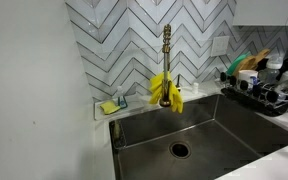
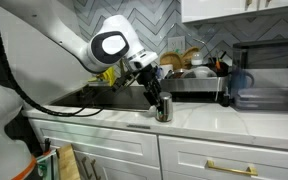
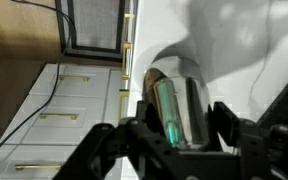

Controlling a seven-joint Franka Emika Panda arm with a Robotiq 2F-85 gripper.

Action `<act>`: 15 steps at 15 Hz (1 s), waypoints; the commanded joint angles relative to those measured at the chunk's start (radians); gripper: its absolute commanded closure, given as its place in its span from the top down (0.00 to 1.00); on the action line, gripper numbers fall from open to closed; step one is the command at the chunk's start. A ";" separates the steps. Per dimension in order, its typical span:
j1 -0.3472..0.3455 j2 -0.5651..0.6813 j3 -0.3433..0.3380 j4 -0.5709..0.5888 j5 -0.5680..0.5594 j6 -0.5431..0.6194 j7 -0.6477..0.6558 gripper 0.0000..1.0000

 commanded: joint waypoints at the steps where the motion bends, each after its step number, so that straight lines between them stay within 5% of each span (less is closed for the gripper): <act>1: 0.005 0.025 -0.015 -0.003 0.034 0.027 -0.043 0.43; 8: 0.017 0.043 -0.026 0.006 0.090 0.027 -0.090 0.43; 9: 0.020 0.044 -0.028 0.007 0.105 0.029 -0.101 0.92; 15: 0.087 -0.018 -0.068 0.017 0.310 0.015 -0.275 1.00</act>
